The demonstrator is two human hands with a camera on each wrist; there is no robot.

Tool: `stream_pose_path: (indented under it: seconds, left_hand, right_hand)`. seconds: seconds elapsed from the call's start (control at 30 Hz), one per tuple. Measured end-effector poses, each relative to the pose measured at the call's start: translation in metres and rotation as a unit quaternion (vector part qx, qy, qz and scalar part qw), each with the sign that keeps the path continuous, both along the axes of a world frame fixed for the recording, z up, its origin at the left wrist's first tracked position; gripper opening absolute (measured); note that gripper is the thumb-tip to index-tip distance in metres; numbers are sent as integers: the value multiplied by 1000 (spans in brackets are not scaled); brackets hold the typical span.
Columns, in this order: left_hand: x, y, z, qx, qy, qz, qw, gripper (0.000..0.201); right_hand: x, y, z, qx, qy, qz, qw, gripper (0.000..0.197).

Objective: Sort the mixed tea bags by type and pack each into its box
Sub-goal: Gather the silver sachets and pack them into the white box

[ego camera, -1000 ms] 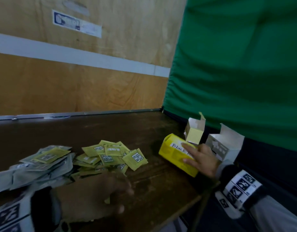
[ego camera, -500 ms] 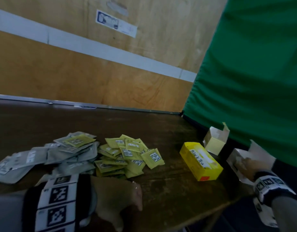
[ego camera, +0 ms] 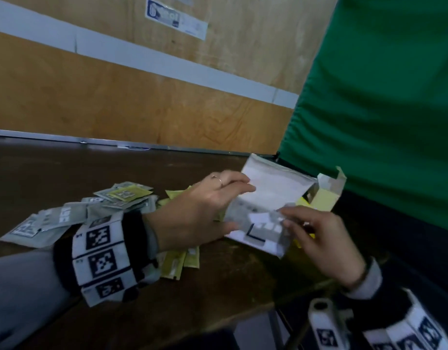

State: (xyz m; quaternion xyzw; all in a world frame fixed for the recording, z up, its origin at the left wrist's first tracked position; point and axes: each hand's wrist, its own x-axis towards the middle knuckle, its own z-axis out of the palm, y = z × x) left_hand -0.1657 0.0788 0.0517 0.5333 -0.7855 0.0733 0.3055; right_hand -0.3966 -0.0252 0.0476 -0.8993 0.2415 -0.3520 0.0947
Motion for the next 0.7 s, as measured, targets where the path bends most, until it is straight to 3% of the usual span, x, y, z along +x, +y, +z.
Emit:
stream_pose_path:
  seconds: [0.17,0.27,0.37,0.47,0.53,0.6,0.63,0.7]
  left_hand:
    - [2,15,-18,106,-48,6,993,21]
    - [1,23,-39,199,-96,0,975,15]
    - [5,26,-37,230,-51,4,972,20]
    - [15,26,-19,195,-7,-6,981,24]
    - [32,22,-7,177,91,-14,980,20]
    - [59,12,4,228,223,50,947,15]
    - [75,5,6,254,248,110,928,14]
    - [108,-11,6,299,140,237,914,27]
  right_hand:
    - [10,29,-33,16,-11,67,998,22]
    - [13,31,-57,25,18,65,997,22]
    - [14,29,-66,8,17,46,999,23]
    - [15,25,-64,-31,47,22,998,35]
    - [16,24,-65,-62,67,-4,996,39]
    - [16,23,-66,-73,63,-24,995,38]
    - [16,23,-66,-73,55,-31,995,37]
    - [14,23,-67,-73,39,-44,996,36]
